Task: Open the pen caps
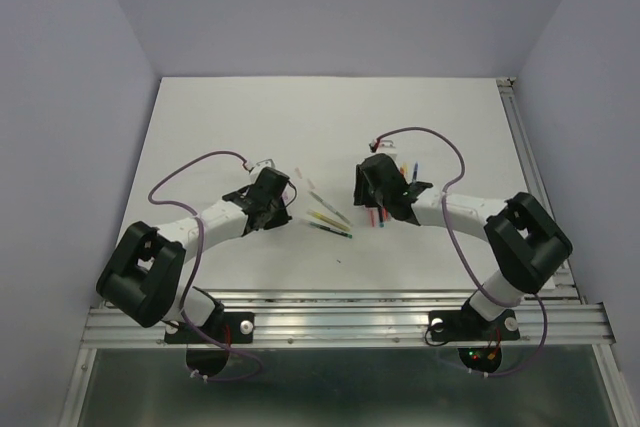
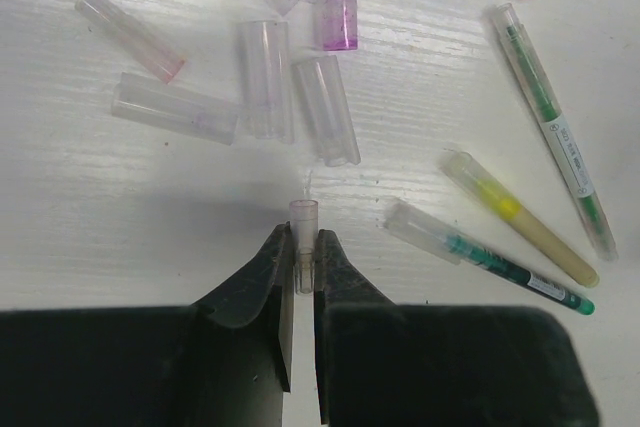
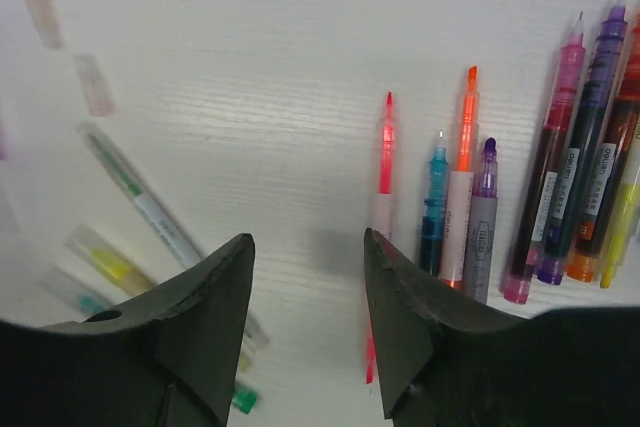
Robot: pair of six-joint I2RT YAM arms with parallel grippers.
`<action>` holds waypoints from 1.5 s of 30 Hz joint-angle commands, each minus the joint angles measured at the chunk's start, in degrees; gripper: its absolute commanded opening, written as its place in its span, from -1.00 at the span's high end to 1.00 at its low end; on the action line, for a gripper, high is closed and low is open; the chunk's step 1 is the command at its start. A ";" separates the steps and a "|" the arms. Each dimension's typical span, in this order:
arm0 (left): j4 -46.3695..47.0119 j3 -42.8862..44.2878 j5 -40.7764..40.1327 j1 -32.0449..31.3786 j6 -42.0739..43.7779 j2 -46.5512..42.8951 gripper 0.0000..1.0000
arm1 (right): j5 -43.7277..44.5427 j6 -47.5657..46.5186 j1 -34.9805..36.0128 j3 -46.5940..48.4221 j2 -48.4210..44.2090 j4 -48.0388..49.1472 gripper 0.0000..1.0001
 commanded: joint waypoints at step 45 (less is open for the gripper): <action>0.03 -2.72 5.42 2.27 -1.05 -19.20 -0.98 | -13.71 -19.42 2.79 12.70 4.31 -1.27 -1.00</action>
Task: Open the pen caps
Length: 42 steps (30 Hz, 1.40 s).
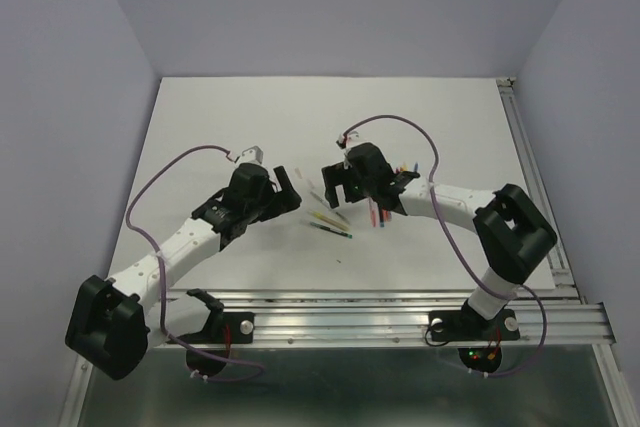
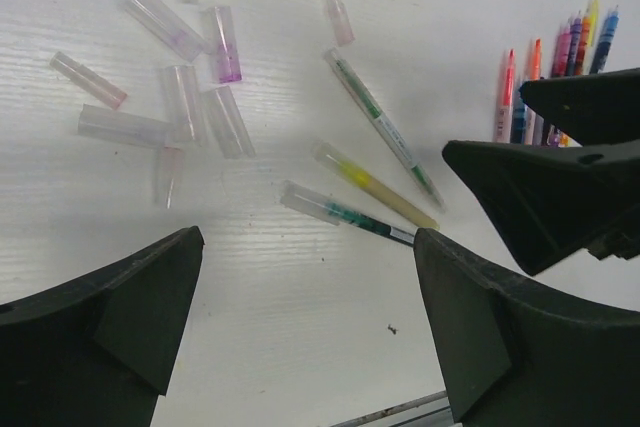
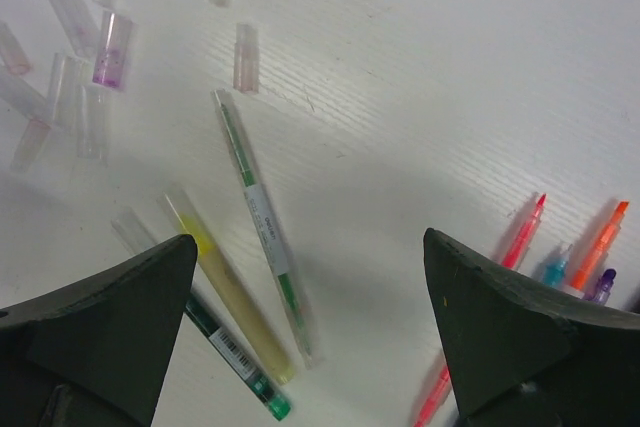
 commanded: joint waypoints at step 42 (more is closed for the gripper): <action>-1.12 -1.89 -3.61 0.18 -2.55 -5.30 -0.98 | 10.32 -1.11 4.74 3.70 14.12 -5.67 0.77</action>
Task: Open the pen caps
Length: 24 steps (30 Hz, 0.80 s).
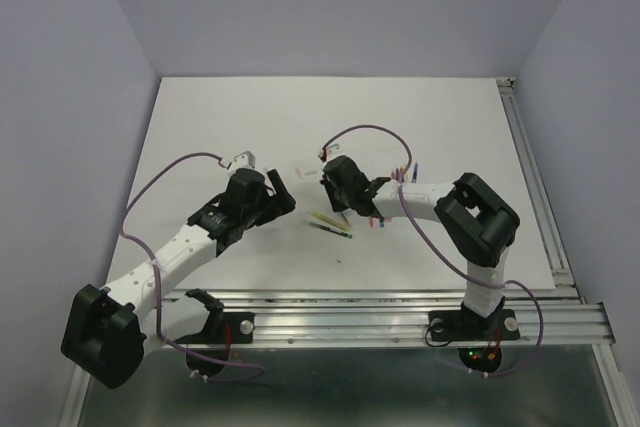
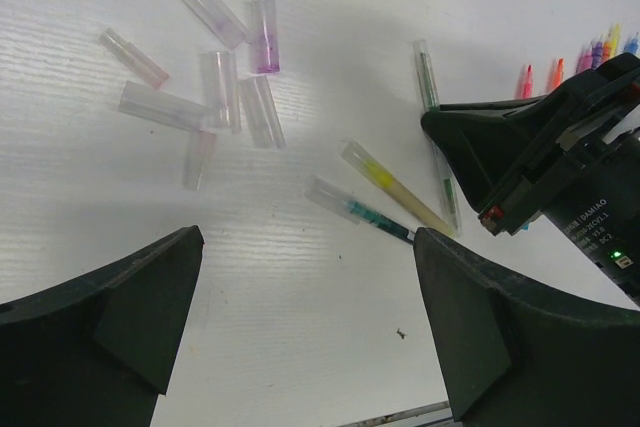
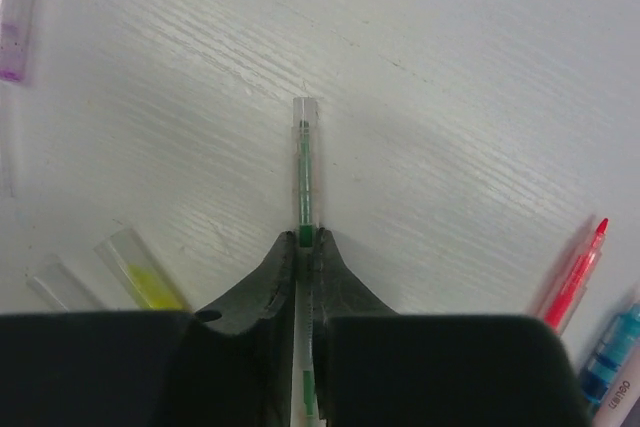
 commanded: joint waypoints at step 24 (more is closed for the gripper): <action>30.14 -4.96 22.74 -11.41 4.84 -5.04 -0.96 | 6.13 28.24 2.34 -30.57 -43.11 28.26 0.99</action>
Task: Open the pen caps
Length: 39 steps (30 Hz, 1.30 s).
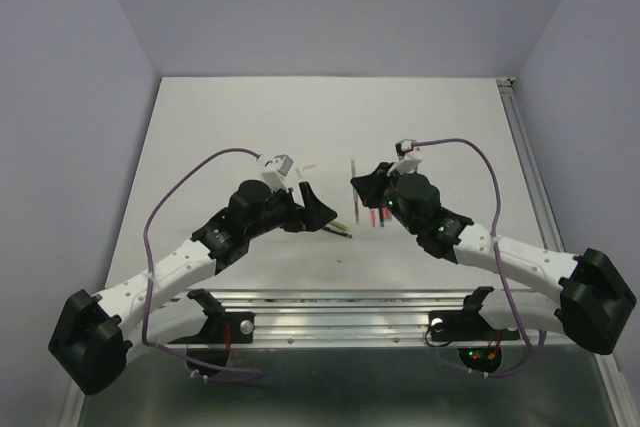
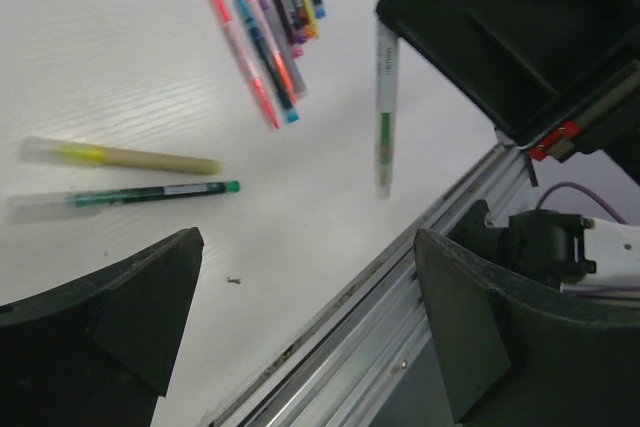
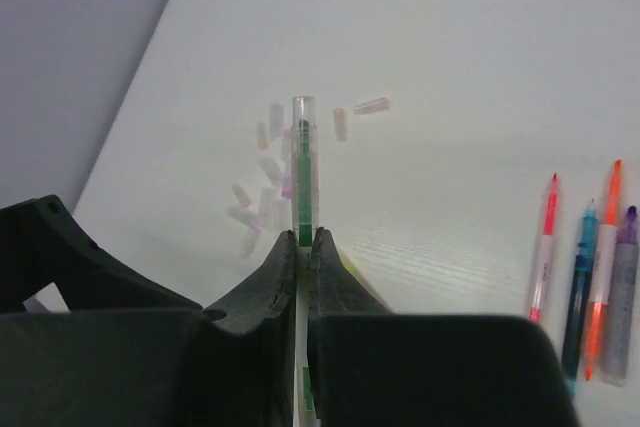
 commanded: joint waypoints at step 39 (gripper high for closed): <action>12.77 5.39 1.62 -10.30 0.73 9.79 1.00 | 19.15 17.30 8.39 -4.19 -0.29 17.67 0.99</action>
